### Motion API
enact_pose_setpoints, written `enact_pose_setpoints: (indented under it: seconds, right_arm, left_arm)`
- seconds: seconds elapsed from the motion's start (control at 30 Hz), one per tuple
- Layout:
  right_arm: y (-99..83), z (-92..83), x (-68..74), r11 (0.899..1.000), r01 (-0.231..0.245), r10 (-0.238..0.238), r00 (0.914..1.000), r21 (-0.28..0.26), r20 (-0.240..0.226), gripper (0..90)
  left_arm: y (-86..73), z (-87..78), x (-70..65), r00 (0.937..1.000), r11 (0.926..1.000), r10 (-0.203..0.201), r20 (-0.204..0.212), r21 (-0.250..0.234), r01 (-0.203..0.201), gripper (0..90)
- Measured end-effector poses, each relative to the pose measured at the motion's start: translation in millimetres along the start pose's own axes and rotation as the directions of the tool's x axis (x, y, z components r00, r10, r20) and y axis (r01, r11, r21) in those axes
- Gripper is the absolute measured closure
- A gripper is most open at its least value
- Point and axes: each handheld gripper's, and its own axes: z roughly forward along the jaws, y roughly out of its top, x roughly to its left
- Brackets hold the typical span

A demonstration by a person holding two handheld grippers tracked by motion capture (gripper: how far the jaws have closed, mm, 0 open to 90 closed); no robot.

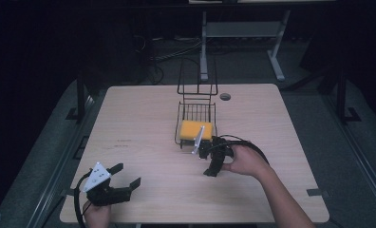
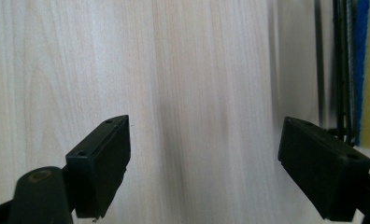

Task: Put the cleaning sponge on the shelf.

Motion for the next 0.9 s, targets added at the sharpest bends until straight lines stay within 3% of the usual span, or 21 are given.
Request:
enact_pose_setpoints:
  seconds: [0.9]
  right_arm:
    - [-38.9, -6.5, 13.1, 0.997, -0.069, 0.069, 0.9974, -0.031, 0.017, 16.9]
  left_arm:
    - [-0.4, -0.7, -0.6, 1.0, 1.0, 0.006, -0.004, 0.002, -0.006, 12.9]
